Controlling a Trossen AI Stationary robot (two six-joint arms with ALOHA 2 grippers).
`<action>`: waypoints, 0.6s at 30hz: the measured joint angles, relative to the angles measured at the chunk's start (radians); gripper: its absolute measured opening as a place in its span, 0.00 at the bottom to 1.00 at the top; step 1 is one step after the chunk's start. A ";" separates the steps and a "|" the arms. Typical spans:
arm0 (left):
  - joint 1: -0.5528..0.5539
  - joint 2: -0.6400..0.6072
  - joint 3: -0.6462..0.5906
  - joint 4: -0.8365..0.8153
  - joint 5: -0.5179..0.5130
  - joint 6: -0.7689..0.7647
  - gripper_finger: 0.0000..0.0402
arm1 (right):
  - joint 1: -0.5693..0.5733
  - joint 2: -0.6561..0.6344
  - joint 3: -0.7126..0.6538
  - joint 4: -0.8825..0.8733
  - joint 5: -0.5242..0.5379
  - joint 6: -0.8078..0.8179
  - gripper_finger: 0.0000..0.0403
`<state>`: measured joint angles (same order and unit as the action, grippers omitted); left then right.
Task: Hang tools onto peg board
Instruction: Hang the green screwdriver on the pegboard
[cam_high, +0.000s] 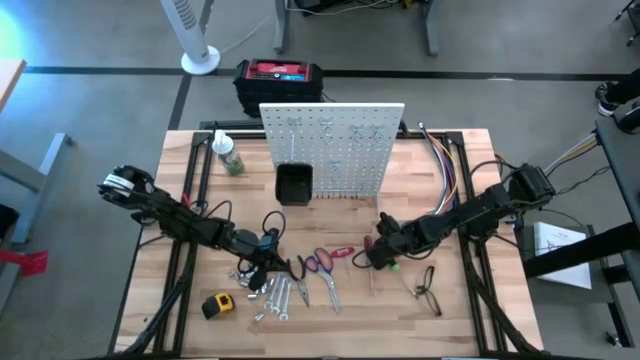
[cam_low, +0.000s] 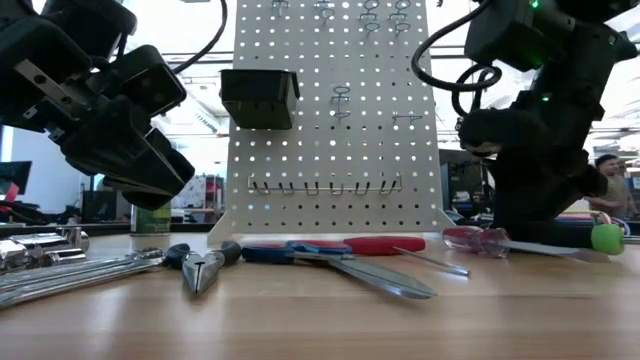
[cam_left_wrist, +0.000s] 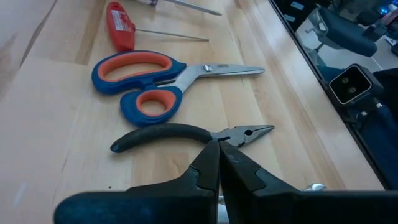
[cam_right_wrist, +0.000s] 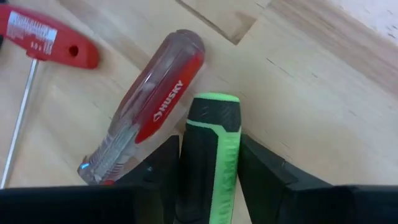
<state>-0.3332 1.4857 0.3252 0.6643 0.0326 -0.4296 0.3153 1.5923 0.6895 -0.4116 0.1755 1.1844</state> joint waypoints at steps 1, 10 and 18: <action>0.000 0.000 0.000 0.000 0.000 -0.002 0.00 | -0.003 0.000 0.000 0.001 -0.001 -0.014 0.29; -0.002 -0.003 0.000 0.000 0.000 -0.050 0.00 | -0.004 -0.110 -0.016 0.167 0.075 -0.217 0.26; -0.002 -0.044 0.002 -0.001 0.000 -0.052 0.00 | -0.005 -0.302 -0.011 0.244 0.226 -0.368 0.23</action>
<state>-0.3351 1.4417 0.3267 0.6632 0.0326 -0.4812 0.3099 1.2901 0.6782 -0.1681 0.4013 0.8162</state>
